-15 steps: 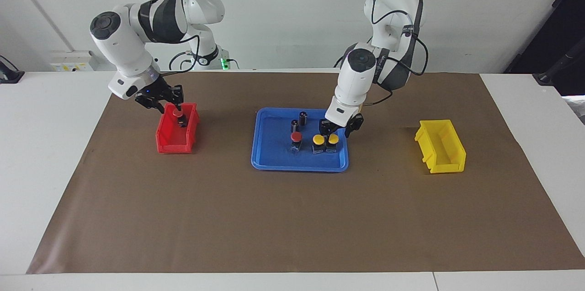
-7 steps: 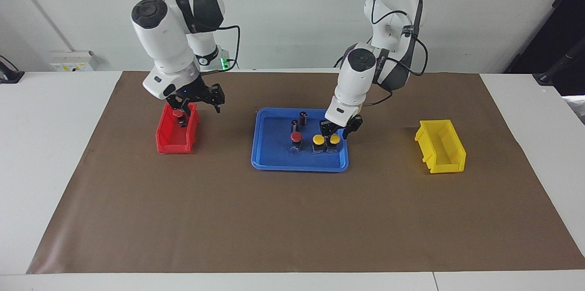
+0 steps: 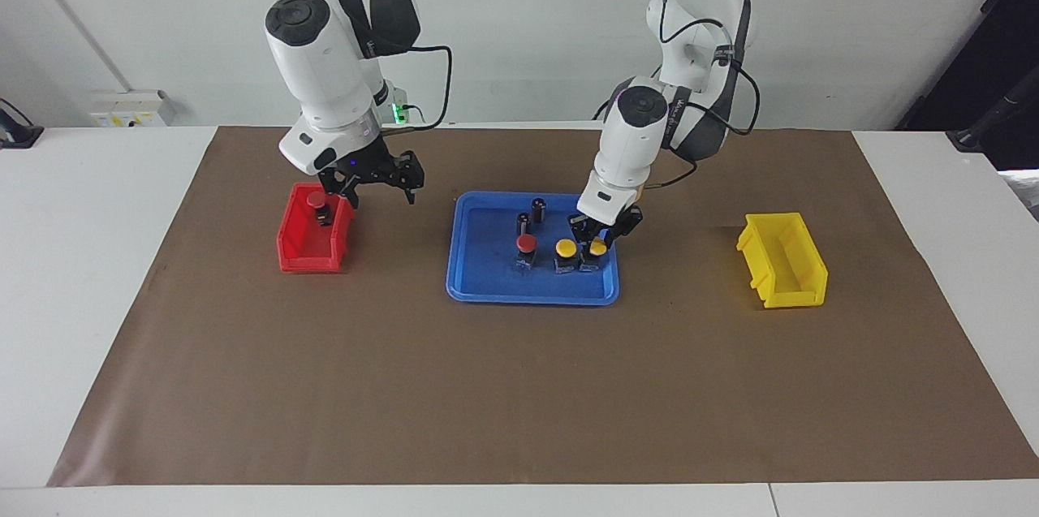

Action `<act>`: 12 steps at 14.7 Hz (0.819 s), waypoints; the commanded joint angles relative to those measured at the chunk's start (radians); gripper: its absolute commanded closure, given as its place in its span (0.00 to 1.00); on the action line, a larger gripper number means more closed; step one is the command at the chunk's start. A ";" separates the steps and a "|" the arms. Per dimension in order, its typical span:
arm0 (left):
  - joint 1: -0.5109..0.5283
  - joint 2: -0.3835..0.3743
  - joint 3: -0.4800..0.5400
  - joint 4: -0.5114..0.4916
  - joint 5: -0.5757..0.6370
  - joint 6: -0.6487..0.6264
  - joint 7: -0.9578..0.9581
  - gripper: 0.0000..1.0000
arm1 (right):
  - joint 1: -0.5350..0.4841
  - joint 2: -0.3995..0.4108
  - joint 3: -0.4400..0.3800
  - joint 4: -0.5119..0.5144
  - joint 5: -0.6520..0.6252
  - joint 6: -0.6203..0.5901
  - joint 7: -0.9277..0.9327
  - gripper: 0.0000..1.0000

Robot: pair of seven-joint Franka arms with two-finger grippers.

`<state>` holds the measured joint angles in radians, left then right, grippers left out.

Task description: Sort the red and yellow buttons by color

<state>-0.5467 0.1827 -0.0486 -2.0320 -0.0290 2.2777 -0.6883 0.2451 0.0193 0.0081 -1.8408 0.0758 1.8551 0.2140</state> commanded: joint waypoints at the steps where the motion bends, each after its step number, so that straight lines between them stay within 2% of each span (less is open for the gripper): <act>1: -0.022 -0.018 0.013 0.057 -0.009 -0.113 -0.022 0.98 | -0.004 0.011 0.004 0.034 0.030 0.003 0.042 0.01; 3: -0.003 -0.043 0.021 0.128 -0.009 -0.237 -0.010 0.98 | 0.005 0.027 0.004 0.055 0.030 0.004 0.053 0.01; 6: 0.092 -0.066 0.023 0.219 -0.011 -0.409 0.106 0.98 | 0.008 0.036 0.004 0.097 0.030 -0.014 0.054 0.01; 9: 0.249 -0.150 0.023 0.225 -0.011 -0.500 0.286 0.98 | 0.058 0.077 0.004 0.144 0.032 0.009 0.120 0.01; 12: 0.425 -0.190 0.026 0.234 -0.006 -0.598 0.554 0.98 | 0.184 0.241 0.004 0.294 0.012 0.050 0.266 0.01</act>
<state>-0.2190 0.0249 -0.0154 -1.7953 -0.0287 1.7409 -0.2832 0.3522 0.1175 0.0126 -1.6882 0.0965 1.8953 0.3901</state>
